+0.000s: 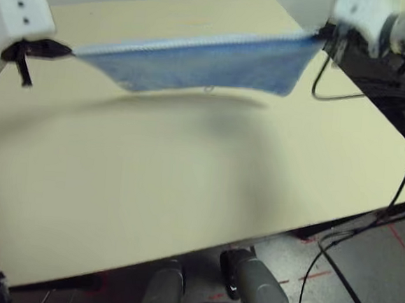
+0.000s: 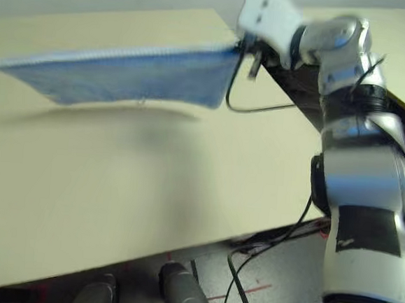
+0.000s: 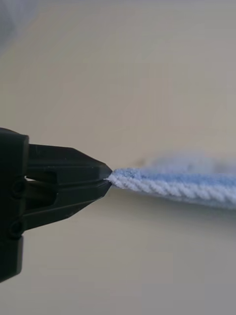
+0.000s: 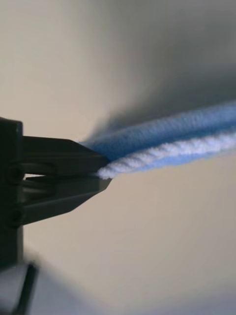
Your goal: Fold the towel and set it aside.
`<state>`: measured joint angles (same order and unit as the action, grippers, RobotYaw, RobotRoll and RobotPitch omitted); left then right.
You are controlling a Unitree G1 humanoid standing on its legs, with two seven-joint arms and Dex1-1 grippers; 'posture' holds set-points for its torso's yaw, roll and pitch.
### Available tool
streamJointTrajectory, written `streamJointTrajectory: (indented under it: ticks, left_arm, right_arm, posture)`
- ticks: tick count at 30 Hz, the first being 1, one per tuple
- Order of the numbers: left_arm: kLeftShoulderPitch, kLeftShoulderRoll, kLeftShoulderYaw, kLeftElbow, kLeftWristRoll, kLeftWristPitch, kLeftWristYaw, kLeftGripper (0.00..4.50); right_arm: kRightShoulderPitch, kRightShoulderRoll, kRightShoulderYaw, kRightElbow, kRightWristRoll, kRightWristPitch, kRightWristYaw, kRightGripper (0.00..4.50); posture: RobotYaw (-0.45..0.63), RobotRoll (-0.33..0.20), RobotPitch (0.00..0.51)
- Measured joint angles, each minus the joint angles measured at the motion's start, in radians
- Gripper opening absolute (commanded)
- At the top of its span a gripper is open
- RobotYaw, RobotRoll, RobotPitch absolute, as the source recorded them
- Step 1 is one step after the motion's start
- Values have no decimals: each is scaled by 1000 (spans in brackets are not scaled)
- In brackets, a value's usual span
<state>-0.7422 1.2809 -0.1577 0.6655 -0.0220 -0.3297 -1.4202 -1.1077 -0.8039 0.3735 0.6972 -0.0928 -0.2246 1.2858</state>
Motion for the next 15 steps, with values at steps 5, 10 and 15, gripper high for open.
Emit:
streamJointTrajectory:
  ticks: [5,10,15]
  left_arm:
    - [443,87,148,-377,-162,186,-57,45]
    - [759,114,329,-671,-208,321,-52,45]
    - [925,90,443,-851,-194,392,-27,45]
  right_arm:
    - [244,-117,-2,-329,13,55,103,0]
    - [408,-208,-7,-525,3,69,151,0]
    - [504,-230,-8,-610,-22,89,155,0]
  posture:
    - [-81,0,94]
    - [-71,0,100]
    - [-68,0,103]
